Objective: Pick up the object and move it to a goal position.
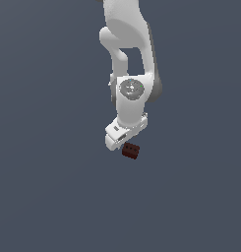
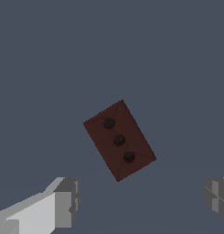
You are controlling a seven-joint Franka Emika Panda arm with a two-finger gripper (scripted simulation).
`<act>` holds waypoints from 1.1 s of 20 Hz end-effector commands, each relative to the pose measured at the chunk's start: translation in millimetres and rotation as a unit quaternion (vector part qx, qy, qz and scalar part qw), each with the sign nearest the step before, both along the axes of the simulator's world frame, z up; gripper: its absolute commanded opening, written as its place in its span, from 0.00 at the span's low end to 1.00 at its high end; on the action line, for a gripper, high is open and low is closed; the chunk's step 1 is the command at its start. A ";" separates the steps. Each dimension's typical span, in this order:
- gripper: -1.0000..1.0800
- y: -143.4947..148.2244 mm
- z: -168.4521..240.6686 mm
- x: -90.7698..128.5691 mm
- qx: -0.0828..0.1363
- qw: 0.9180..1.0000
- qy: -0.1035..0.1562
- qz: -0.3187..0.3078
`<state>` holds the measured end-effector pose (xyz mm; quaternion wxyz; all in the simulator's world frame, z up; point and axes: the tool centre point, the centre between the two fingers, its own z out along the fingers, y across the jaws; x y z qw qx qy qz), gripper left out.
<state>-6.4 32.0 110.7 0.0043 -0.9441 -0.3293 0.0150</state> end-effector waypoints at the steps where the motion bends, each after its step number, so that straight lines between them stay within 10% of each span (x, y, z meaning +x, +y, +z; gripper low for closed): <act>1: 0.96 3.0 -5.2 1.3 0.000 0.999 -0.002 0.040; 22: 0.96 21.4 -33.2 7.5 0.005 0.966 -0.015 0.257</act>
